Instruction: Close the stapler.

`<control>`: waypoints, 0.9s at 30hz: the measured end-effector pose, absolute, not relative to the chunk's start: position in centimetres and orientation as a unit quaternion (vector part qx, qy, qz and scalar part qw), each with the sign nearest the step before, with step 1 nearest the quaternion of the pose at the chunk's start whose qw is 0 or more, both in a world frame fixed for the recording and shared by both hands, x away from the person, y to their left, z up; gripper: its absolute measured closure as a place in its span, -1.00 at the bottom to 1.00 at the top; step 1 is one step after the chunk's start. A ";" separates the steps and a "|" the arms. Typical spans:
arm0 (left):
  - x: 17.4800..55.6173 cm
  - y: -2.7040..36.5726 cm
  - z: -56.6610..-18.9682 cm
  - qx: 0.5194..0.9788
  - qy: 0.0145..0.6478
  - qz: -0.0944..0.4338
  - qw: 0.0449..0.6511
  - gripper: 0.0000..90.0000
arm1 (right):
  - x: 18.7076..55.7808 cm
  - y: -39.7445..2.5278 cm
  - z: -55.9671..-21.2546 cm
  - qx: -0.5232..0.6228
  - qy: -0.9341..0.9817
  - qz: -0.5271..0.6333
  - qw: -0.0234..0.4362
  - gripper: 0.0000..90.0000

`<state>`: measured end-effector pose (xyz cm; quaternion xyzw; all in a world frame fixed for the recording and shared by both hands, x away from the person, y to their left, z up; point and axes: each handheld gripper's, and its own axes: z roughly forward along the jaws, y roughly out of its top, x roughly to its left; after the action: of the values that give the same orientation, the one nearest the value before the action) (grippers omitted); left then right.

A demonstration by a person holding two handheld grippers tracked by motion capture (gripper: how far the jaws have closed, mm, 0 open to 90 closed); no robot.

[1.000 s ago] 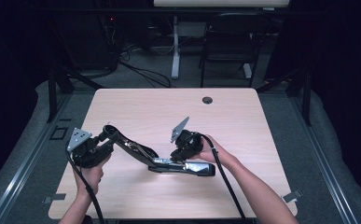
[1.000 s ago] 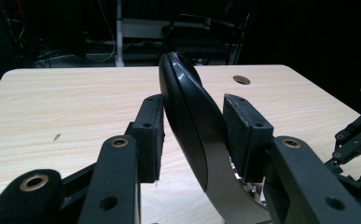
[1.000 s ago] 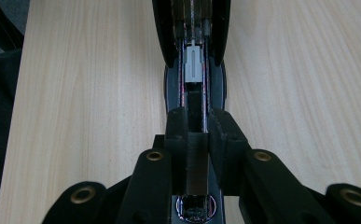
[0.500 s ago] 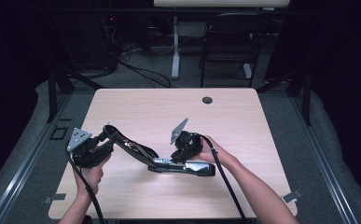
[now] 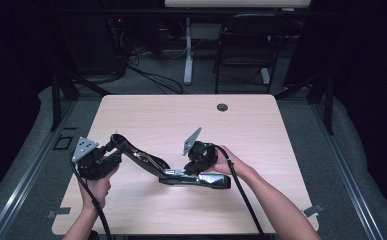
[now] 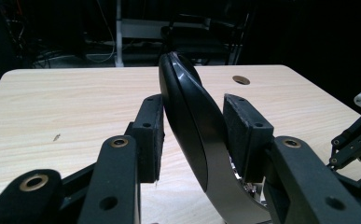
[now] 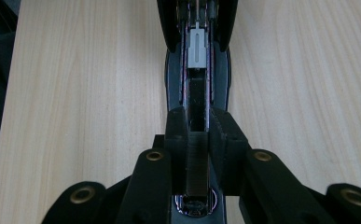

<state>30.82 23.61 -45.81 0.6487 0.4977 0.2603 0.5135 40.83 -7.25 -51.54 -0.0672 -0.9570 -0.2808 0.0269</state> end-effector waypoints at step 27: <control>30.8 23.6 -45.8 0.650 0.497 0.262 0.512 0.34 | 40.6 -8.1 -51.7 -0.068 -0.955 -0.287 0.021 0.72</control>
<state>30.81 23.60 -45.80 0.6502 0.4967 0.2615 0.5120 40.58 -8.10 -51.72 -0.0678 -0.9554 -0.2866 0.0214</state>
